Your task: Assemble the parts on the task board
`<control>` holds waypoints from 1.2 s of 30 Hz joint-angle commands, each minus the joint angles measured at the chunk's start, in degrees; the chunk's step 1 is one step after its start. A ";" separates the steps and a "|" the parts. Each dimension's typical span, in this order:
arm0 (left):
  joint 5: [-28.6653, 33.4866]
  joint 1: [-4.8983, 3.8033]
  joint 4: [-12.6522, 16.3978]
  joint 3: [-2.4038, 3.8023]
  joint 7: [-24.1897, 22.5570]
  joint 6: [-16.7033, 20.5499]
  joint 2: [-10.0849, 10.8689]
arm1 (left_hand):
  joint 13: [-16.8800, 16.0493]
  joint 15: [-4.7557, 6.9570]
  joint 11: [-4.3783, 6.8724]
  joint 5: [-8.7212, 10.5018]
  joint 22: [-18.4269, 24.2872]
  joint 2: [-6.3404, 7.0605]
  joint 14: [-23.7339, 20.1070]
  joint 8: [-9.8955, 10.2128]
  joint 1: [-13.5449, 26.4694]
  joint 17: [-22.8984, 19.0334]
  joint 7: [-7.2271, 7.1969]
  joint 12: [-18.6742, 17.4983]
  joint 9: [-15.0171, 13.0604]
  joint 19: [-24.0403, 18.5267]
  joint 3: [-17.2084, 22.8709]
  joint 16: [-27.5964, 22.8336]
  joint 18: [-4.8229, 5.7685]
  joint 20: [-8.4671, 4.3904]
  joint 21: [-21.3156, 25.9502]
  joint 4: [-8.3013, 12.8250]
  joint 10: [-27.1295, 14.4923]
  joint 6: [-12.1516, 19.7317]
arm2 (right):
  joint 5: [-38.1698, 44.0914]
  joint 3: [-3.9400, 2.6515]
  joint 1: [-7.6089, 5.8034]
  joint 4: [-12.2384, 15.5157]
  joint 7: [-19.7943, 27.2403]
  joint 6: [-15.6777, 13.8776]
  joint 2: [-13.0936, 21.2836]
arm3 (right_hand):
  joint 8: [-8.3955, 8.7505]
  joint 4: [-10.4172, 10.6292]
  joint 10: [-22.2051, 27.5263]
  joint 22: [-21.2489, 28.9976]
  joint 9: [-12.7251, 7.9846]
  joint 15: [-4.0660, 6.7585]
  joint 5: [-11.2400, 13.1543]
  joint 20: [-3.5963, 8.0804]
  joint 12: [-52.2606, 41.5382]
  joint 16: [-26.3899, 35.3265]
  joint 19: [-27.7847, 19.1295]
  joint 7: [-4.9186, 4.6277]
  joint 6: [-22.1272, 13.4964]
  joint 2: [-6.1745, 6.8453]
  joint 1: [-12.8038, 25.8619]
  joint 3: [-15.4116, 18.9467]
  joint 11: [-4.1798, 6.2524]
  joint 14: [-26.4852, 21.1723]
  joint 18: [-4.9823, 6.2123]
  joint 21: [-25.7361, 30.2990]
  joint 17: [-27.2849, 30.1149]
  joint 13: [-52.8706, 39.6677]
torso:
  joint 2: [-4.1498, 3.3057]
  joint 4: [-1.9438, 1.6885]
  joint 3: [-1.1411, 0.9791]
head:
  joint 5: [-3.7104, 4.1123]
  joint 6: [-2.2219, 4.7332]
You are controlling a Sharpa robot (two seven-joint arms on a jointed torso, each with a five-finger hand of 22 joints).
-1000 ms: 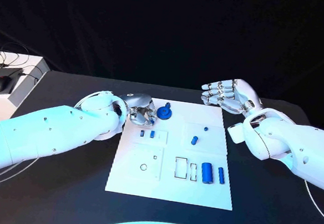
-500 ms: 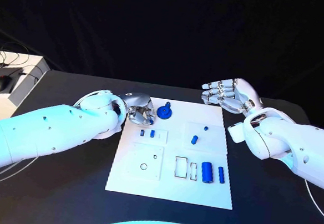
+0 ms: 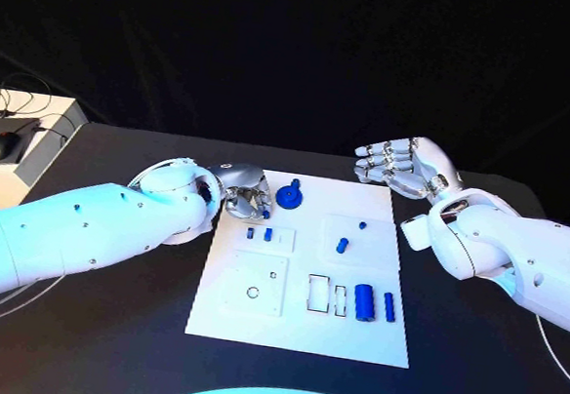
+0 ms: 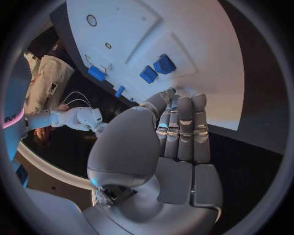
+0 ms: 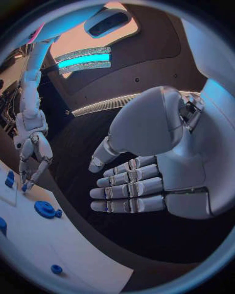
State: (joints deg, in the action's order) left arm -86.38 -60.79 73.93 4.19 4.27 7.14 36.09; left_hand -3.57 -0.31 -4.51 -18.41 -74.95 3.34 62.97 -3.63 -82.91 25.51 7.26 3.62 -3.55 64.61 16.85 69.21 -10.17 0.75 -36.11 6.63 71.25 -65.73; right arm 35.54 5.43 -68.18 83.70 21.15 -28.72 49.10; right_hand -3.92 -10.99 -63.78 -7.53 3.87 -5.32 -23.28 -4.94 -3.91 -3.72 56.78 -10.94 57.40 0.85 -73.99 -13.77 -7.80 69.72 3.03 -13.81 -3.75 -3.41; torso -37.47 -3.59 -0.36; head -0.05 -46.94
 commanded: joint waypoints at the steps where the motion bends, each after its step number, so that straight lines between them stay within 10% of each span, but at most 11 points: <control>1: -0.25 0.24 -0.05 -0.41 -0.37 -1.44 -0.13 | -0.06 -0.24 0.02 0.05 -0.76 0.23 -0.15 0.10 0.19 0.09 0.17 0.08 -0.09 -0.05 -0.12 -0.25 -0.53 0.26 -0.18 -0.24 -0.33 -0.10 | 0.22 -0.03 0.01 0.06 0.63 0.47 0.02 | 0.31 0.32 0.05 0.04 -0.07 -0.34 -0.18 -0.07 0.12 0.19 -0.40 -0.29 0.15 0.66 -0.04 -0.07 -0.18 -0.07 0.16 -0.25 0.04 0.09 | -0.03 0.02 0.00 | -0.01 0.01; 36: -0.24 0.27 1.57 -0.64 -0.59 0.05 0.79 | -0.05 -0.38 -0.23 0.00 -0.74 0.94 -0.35 0.13 -0.18 0.21 -0.03 0.06 -0.07 0.02 0.03 -0.39 -0.64 0.29 -0.10 0.24 -1.25 1.25 | 0.22 -0.03 0.01 -0.07 0.60 0.47 0.14 | 0.31 0.36 0.08 0.28 -0.07 -0.35 -0.15 -0.09 0.13 0.19 -0.41 -0.30 0.13 0.71 -0.05 -0.04 -0.19 -0.09 0.15 -0.29 0.04 0.09 | 0.00 0.02 0.01 | -0.02 -0.16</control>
State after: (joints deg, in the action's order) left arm -86.37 -60.75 75.20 3.72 4.17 8.15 36.92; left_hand -3.53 -0.53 -4.71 -18.41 -74.95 3.58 62.75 -3.62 -83.14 25.67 7.15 3.59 -3.56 64.60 16.85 69.00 -9.64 0.76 -36.10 6.64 70.23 -64.79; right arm 35.54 5.43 -68.18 83.63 21.15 -28.71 49.23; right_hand -3.92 -10.99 -63.78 -7.31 3.87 -5.33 -23.28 -4.94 -3.91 -3.72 56.78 -10.94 57.40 0.85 -73.99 -13.77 -7.80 69.72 3.03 -13.81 -3.75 -3.42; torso -37.47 -3.57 -0.35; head -0.05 -47.08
